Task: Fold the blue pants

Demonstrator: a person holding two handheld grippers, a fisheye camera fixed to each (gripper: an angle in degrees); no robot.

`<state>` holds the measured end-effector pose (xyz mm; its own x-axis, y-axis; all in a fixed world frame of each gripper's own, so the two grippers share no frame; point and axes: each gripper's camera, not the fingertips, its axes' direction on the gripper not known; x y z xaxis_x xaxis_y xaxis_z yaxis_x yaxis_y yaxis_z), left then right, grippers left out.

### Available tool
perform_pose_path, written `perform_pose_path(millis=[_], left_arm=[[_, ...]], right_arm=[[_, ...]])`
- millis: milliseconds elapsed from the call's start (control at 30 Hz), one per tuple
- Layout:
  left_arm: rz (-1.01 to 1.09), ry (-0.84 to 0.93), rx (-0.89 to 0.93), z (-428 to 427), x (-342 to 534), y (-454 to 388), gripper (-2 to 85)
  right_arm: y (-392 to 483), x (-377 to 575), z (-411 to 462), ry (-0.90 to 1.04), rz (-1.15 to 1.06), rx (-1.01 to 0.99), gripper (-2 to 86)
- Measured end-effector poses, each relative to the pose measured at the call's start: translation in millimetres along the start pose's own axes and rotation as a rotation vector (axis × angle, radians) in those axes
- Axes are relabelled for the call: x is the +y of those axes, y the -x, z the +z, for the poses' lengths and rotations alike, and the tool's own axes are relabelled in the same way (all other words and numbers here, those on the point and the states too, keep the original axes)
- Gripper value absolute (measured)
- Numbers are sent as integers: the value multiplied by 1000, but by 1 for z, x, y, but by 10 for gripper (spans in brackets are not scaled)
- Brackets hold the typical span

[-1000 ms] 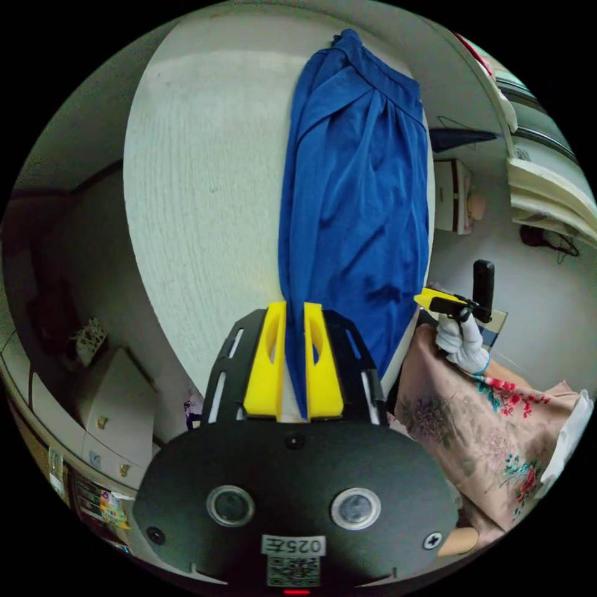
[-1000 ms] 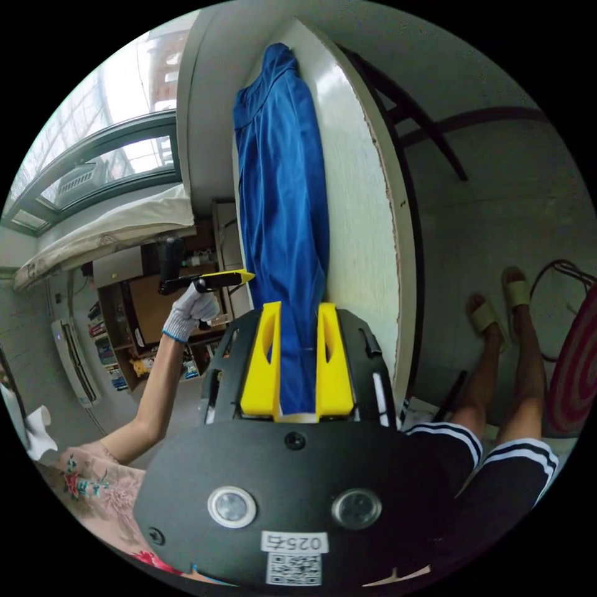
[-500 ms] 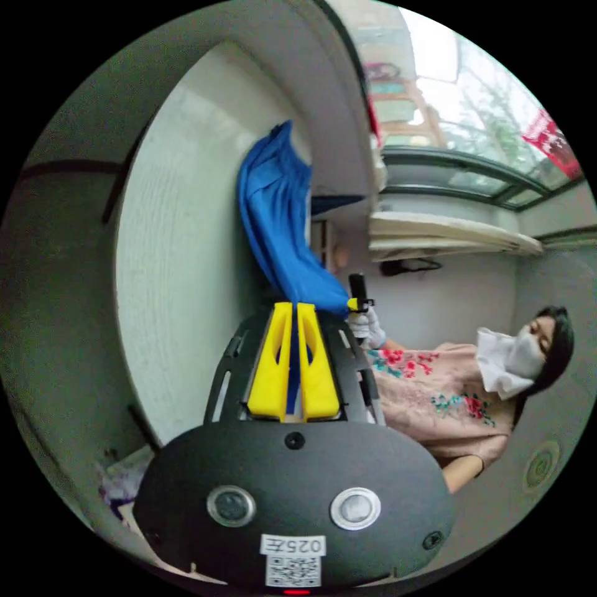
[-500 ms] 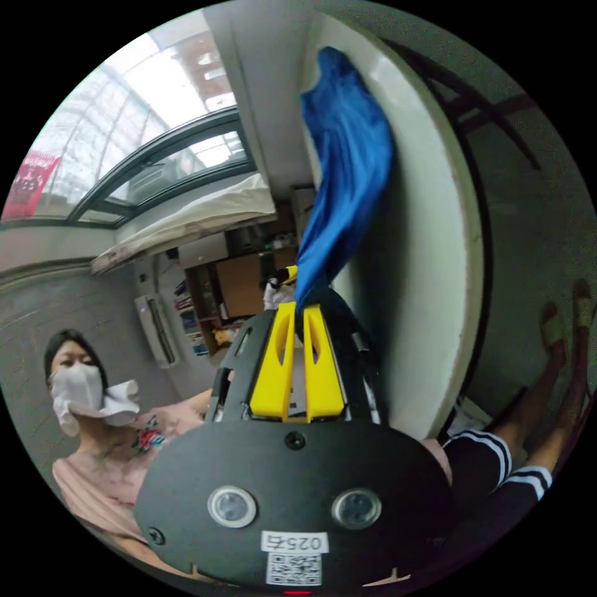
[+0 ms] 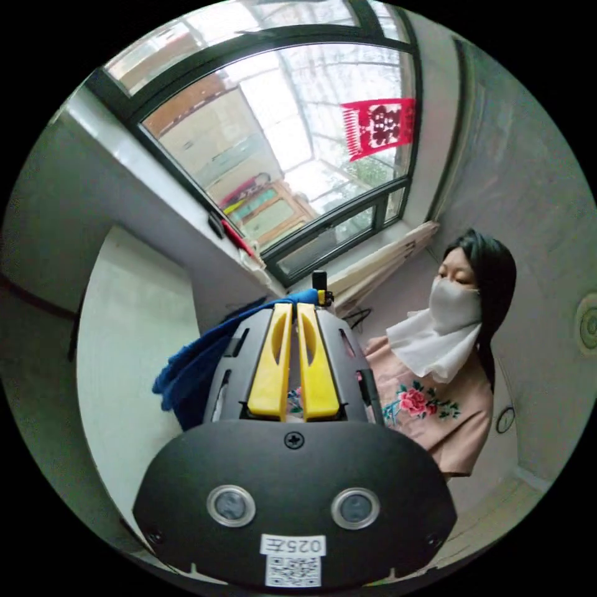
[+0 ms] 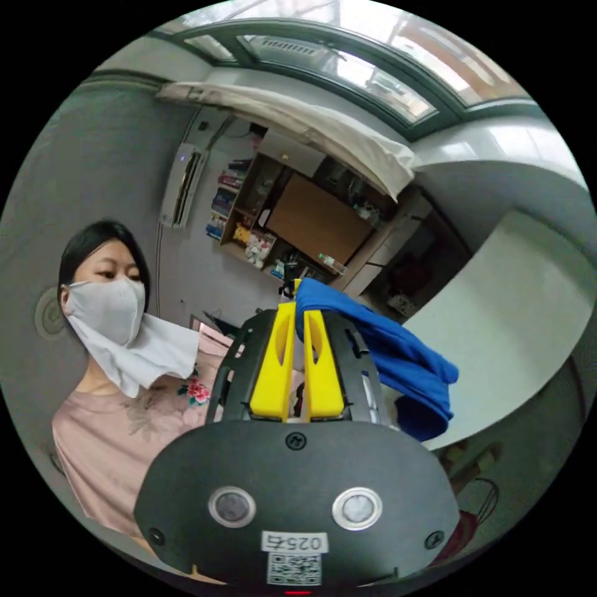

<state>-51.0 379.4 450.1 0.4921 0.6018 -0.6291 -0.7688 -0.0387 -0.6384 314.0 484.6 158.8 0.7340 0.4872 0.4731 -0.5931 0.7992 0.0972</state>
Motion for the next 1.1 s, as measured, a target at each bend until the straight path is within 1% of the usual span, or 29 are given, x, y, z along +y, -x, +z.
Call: perform_pose_path(millis=[100,167,267,333,400,433,467,500,567,633,767,867,933,1000,1100], left_arm=[[61,-50,-40,-13,-12,-51,-16],[72,-46,-64,-15,-25,-65,-16],[31,-33,-101,-11,-54,-57,-16],[-27,-48,-99,-5,-72,-35,-16],[-160,-105,-8,7,-91,7,-16],[-190,-122,21,10,-95,18,-16],[-247,-154,90,17,-103,39,-16],[-280,-183,153,22,-112,55,-16],[-310,-215,220,30,-122,69,-16],[-321,-227,220,35,-132,74,-16],[-376,-203,132,51,-170,92,-16],[-369,-175,150,63,-229,115,-16],[-341,-167,195,72,-266,120,-16],[-276,-128,236,86,-305,113,-17],[-220,-59,197,95,-325,93,-16]], right_arm=[[44,-18,-14,10,-55,-55,-2],[57,-28,-22,28,-61,-86,-3],[57,-50,-36,90,-52,-82,-3],[51,-66,-44,135,-80,-3,-3],[38,-92,-56,193,-118,104,-3],[35,-99,-59,199,-116,132,-2],[31,-113,-66,207,-137,161,-2],[30,-127,-73,226,-161,172,-2],[32,-145,-89,205,-176,151,-2],[32,-160,-105,193,-189,110,-2],[10,-199,-124,172,-148,60,-2],[2,-235,-138,122,-136,77,-2],[14,-250,-150,79,-155,130,-1],[46,-256,-159,60,-228,174,-1],[83,-245,-149,69,-279,153,-1]])
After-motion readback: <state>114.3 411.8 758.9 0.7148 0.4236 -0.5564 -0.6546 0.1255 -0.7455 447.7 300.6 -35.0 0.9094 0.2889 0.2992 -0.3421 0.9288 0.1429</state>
